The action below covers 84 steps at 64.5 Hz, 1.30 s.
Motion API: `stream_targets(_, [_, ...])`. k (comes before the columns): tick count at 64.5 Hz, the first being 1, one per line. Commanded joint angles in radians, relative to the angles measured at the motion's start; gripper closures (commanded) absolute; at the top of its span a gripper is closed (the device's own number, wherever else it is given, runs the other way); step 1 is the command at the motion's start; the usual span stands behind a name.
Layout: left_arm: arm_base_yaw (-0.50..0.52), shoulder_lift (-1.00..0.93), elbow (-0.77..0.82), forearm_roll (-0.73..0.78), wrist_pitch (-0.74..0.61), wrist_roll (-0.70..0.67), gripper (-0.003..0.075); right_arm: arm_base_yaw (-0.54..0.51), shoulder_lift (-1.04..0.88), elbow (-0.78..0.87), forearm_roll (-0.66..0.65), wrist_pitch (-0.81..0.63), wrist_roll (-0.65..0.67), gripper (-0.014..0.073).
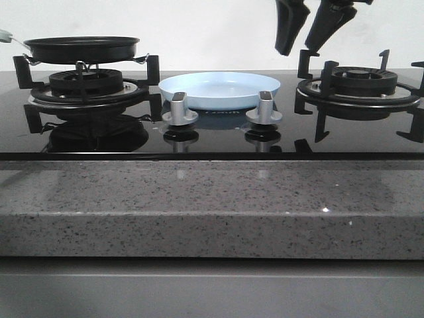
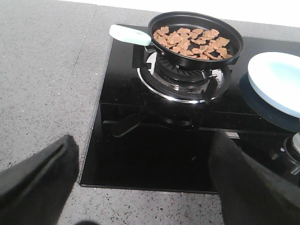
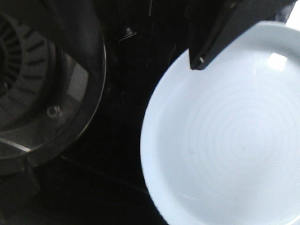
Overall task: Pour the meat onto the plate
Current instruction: 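Lower the right gripper onto the rim of the light blue plate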
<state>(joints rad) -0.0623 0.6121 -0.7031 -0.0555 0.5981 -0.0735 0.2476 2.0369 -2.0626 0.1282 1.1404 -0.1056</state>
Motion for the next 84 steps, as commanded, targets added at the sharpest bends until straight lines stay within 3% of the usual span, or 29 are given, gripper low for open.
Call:
stream_targets(1, [-0.005, 0.007, -0.033, -0.002, -0.078, -0.006, 0.0154, 0.001, -0.026, -0.068, -0.007, -0.025, 0.004, 0.0159])
stream_targets(49, [-0.005, 0.007, -0.033, -0.002, -0.078, -0.006, 0.0154, 0.001, 0.139, -0.159, 0.07, -0.012, -0.045, 0.0167])
stream_targets(64, [-0.005, 0.007, -0.033, -0.002, -0.078, -0.006, 0.0154, 0.001, 0.14, -0.159, 0.07, 0.002, -0.045, 0.0418])
stream_targets(84, [-0.005, 0.007, -0.033, -0.002, -0.078, -0.006, 0.0154, 0.001, 0.14, -0.159, 0.07, -0.005, -0.043, 0.0642])
